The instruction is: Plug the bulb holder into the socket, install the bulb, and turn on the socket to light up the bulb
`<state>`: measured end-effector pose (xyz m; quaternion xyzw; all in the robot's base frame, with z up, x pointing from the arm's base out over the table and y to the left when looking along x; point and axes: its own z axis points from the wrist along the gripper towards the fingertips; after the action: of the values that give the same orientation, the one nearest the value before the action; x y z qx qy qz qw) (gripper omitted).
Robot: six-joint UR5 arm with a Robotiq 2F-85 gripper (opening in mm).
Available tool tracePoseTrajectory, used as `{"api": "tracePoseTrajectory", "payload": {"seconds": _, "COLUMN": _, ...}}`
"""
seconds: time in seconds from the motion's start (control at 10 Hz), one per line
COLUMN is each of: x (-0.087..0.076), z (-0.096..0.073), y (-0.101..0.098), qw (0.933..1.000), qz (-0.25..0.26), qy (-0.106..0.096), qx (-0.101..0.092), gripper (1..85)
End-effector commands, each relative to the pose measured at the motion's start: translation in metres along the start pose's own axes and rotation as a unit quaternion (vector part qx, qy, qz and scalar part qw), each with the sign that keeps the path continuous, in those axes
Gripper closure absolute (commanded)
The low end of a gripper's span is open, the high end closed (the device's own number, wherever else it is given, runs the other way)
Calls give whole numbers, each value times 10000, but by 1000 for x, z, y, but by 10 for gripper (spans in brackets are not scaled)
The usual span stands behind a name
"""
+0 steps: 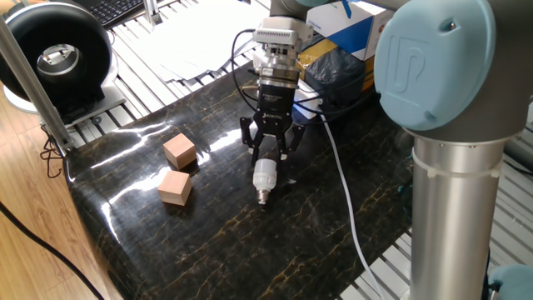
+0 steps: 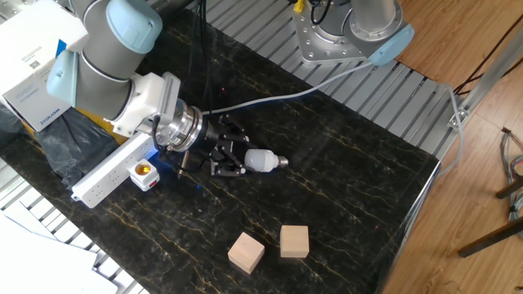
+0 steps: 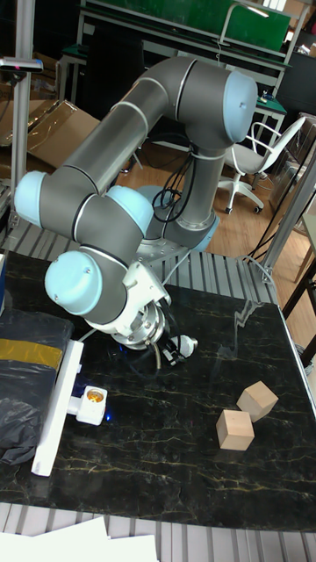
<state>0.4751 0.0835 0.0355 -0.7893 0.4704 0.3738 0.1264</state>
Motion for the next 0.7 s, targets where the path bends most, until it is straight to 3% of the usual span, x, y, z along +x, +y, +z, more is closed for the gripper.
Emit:
{"api": "tracePoseTrajectory", "payload": {"seconds": 0.0, "x": 1, "z": -19, "y": 2, "qw": 9995, "qz": 275, "qy": 180, "qx": 28, "gripper": 473}}
{"api": "tracePoseTrajectory", "payload": {"seconds": 0.2, "x": 15, "z": -53, "y": 7, "qw": 9941, "qz": 647, "qy": 864, "qx": 76, "gripper": 523}}
{"api": "tracePoseTrajectory", "payload": {"seconds": 0.4, "x": 14, "z": -93, "y": 9, "qw": 9887, "qz": 804, "qy": 1268, "qx": 44, "gripper": 540}}
{"api": "tracePoseTrajectory", "payload": {"seconds": 0.6, "x": 16, "z": -125, "y": 4, "qw": 9819, "qz": 1003, "qy": 1597, "qx": 162, "gripper": 540}}
